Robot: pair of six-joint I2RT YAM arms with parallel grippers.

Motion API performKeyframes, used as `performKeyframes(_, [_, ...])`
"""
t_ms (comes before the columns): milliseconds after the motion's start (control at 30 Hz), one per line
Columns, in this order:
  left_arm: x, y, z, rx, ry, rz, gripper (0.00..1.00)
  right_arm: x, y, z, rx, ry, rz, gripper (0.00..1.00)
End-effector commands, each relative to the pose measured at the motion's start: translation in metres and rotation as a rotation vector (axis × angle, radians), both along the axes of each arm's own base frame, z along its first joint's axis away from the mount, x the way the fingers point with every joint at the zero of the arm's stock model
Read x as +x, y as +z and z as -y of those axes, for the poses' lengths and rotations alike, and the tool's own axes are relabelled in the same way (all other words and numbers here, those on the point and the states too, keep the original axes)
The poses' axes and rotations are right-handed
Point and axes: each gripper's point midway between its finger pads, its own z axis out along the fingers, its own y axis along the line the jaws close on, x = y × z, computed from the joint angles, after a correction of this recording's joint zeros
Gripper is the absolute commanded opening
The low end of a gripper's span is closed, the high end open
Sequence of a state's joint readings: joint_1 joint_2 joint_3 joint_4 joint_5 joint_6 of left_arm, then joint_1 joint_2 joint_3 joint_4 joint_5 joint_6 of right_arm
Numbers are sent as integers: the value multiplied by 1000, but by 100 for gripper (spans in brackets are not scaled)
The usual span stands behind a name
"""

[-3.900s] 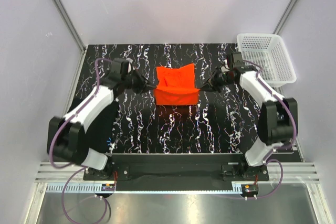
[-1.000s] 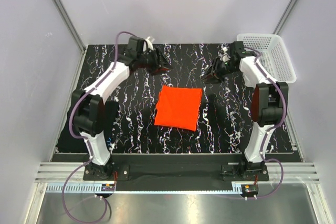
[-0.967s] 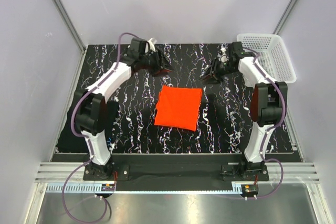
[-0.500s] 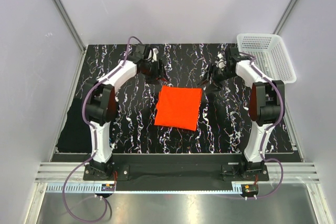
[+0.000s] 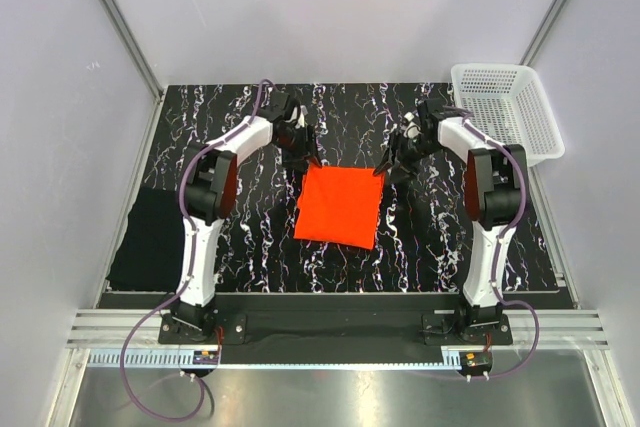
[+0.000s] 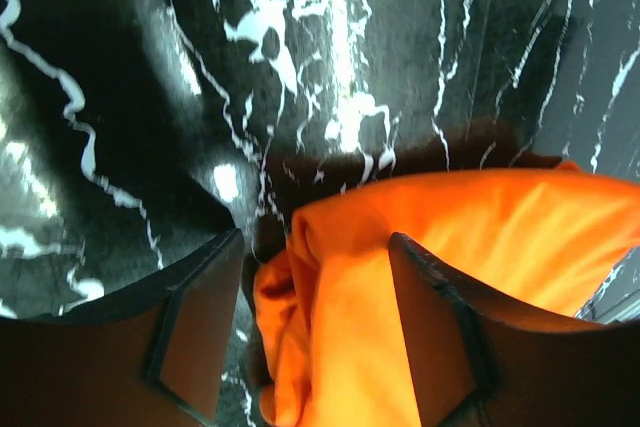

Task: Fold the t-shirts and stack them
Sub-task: Fold the tshirt

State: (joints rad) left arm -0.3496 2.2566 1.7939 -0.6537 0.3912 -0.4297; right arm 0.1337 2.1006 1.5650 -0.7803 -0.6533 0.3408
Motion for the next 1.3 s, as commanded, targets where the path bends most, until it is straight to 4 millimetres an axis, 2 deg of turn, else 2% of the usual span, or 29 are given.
performKeyframes(0, [14,18,10,-47,-17,53,59,14,8,-7,4,31,65,56])
performKeyframes(67, [14,21,11,-52,-15,54,54,16,9,-10,11,35,66,54])
performKeyframes(133, [14,21,10,-55,-15,53,44,16,10,-13,19,37,64,52])
performKeyframes(167, [13,20,10,-59,-18,47,38,17,10,-14,24,39,64,46])
performKeyframes(200, [15,22,8,-64,-13,49,30,17,12,-14,27,39,65,41])
performKeyframes(267, [14,25,5,-65,9,44,0,16,16,-13,15,31,74,27])
performKeyframes(300, [14,26,0,-59,21,43,0,17,17,-11,1,25,83,17])
performKeyframes(333, [15,41,-3,-50,32,77,0,16,21,-10,-1,20,86,12])
performKeyframes(400, [7,48,-9,-35,43,85,0,14,31,-11,4,20,107,5])
performKeyframes(433, [5,64,-12,-38,54,115,0,12,33,-10,7,12,99,4])
performKeyframes(500, [-8,68,-16,-34,65,102,0,10,40,-10,12,3,105,2])
performKeyframes(533, [-11,82,-17,-46,74,123,0,8,41,-11,15,2,104,1])
performKeyframes(600, [-21,77,-23,-31,87,101,0,8,41,-11,15,-4,97,2])
performKeyframes(800, [-24,63,-24,-46,91,46,0,18,27,-12,10,-4,78,2])
performKeyframes(900, [-23,64,-29,-23,110,59,0,27,26,-13,13,-13,83,2])
performKeyframes(967, [-21,61,-38,11,138,65,0,34,22,-15,14,-11,83,2])
performKeyframes(1067, [-16,54,-40,13,146,52,0,42,11,-15,4,-11,77,2])
performKeyframes(1267, [-6,24,-54,58,164,5,0,56,-13,-18,7,-8,51,4])
